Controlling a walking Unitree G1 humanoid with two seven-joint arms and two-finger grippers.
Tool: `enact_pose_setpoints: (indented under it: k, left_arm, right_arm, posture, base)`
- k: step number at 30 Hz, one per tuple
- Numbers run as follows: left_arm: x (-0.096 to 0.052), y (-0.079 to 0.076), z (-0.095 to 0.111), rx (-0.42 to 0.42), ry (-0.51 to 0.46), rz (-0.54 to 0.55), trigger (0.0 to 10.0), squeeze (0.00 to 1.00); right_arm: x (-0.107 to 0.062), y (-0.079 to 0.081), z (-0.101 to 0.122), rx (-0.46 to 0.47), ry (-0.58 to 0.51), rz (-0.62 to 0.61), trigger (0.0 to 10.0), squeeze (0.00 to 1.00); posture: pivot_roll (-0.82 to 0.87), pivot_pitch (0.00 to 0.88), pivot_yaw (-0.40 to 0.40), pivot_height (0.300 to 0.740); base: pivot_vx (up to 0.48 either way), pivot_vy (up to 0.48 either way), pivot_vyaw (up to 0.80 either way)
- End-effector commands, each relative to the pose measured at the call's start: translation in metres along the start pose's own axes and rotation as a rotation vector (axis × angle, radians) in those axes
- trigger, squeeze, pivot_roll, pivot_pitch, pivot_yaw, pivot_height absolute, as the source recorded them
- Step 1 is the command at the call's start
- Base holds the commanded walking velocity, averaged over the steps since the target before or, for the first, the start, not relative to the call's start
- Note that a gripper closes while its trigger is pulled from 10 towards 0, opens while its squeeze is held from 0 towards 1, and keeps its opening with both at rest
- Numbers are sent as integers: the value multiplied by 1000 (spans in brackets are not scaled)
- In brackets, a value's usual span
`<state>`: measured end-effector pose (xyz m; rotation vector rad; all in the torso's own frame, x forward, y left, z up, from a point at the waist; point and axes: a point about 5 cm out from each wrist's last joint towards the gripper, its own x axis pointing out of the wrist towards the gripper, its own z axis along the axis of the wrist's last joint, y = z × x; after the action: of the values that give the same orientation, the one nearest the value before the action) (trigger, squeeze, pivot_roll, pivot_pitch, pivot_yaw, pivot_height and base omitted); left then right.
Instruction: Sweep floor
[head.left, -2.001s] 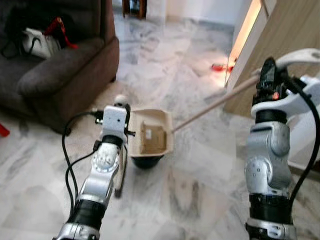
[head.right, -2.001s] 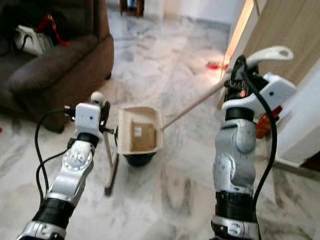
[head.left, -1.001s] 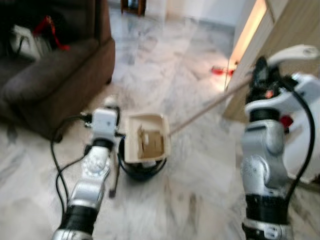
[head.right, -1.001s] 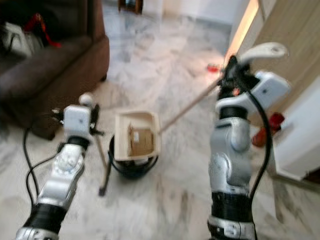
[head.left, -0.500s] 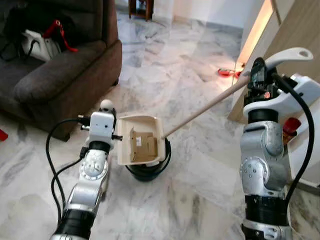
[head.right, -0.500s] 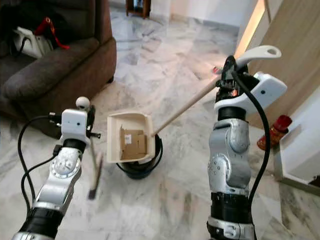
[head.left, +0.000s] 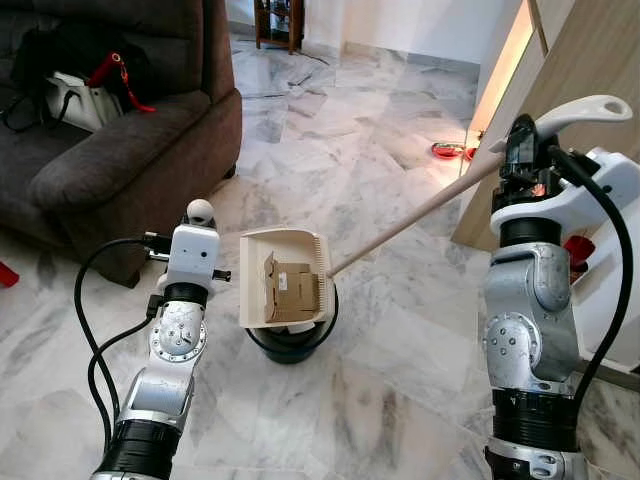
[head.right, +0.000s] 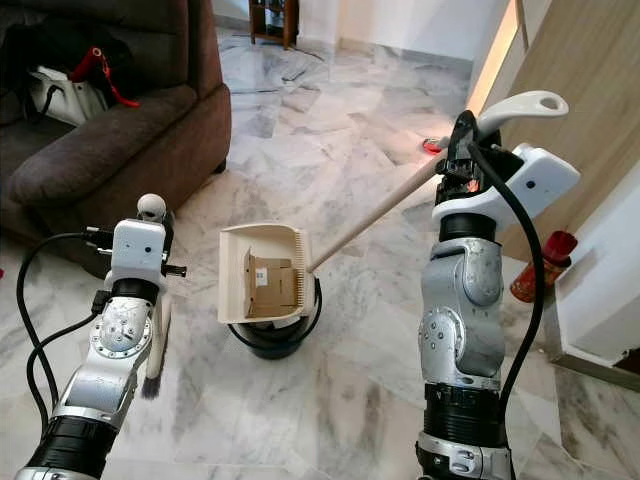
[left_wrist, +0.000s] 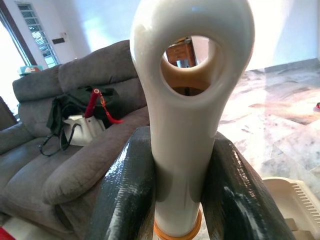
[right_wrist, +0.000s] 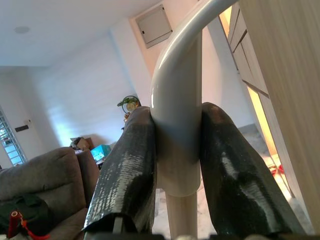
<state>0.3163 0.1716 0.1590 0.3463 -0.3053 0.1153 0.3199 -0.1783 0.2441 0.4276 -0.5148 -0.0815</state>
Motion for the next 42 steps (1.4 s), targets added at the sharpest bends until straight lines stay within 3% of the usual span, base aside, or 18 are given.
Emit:
enact_pose_setpoints:
  k: [1, 42]
  left_arm:
    - [2, 4, 15, 11, -63, 29, 10000, 0]
    - [2, 3, 17, 2, -70, 22, 10000, 0]
  right_arm:
    - [3, 8, 19, 32, -89, 28, 10000, 0]
    - [4, 8, 19, 38, -81, 29, 10000, 0]
  posture:
    - [115, 82, -58, 740]
    - [117, 88, -63, 740]
  base:
    - [0, 0, 0]
    - [309, 0, 0]
